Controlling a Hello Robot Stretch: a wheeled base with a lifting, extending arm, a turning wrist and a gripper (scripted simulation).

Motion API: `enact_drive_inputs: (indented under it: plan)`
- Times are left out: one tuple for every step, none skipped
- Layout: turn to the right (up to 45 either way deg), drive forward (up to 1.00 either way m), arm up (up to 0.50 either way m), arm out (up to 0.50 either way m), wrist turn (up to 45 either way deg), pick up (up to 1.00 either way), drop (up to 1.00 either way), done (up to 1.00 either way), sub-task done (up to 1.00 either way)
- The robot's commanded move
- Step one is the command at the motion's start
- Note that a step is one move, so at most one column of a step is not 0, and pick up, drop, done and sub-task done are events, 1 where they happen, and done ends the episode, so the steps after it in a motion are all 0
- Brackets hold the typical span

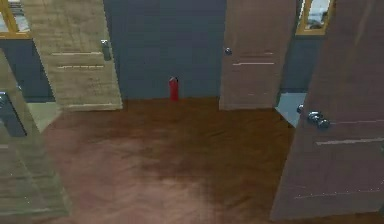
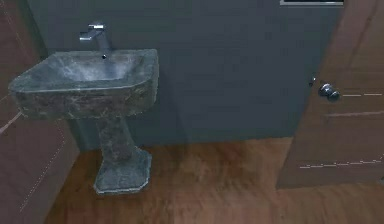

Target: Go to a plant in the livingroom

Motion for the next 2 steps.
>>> enact_drive_inputs:
  plan:
    - [0.0, 1.0, 0.0, 0.0, 0.0, 0.0, 0.0, 0.0, 0.0]
    - [0.0, 0.4, 0.0, 0.0, 0.0, 0.0, 0.0, 0.0, 0.0]
